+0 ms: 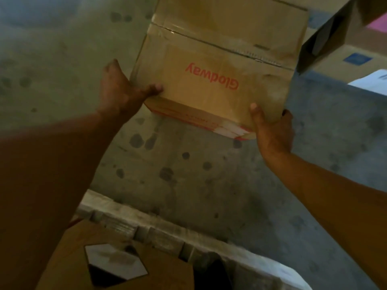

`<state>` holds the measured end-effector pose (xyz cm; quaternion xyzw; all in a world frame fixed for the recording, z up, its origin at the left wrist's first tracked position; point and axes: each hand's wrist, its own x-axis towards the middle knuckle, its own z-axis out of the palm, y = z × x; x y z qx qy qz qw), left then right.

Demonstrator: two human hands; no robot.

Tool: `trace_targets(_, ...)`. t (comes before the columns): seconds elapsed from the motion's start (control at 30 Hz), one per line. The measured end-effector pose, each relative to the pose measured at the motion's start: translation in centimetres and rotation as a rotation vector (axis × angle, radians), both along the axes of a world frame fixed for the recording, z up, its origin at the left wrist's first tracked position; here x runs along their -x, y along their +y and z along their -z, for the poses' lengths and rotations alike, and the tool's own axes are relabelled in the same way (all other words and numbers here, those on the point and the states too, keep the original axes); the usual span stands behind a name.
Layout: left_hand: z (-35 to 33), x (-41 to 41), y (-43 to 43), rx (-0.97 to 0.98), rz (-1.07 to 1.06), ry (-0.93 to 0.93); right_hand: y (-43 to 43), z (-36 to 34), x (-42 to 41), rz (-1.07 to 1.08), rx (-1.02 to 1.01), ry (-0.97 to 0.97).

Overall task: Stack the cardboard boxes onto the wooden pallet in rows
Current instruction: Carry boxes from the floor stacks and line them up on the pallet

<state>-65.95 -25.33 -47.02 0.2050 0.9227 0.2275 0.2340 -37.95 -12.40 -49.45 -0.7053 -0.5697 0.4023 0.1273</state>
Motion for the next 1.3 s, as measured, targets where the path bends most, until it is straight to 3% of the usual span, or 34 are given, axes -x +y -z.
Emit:
trace_targets(0.2,1.1,2.4,0.3,0.017,-0.009,-0.256,-0.2,1.3,-0.2,0.03,-0.051,0.125)
trace_targets(0.37,1.5,0.6,0.6,-0.185,-0.062,-0.549,-0.1,1.0,-0.6,-0.006,-0.057,0.183)
trace_targets(0.57,1.0,-3.0,-2.1,-0.321,-0.105,-0.552,1.6,0.0,-2.4,-0.047,0.005,0.236)
trace_targets(0.83,-4.8,-9.8,-2.3,-0.469,-0.304,-0.528,5.4,-4.9,-6.1,-0.039,0.266,0.396)
trace_targets(1.17,-11.7,-27.4,-4.6,-0.614,-0.586,-0.256,9.5,-13.2,-14.7,-0.522,0.256,0.44)
trace_targets(1.3,-13.9,-35.0,-5.9,-0.705,-0.688,-0.196,10.1,-16.7,-18.5,-0.595,0.241,0.471)
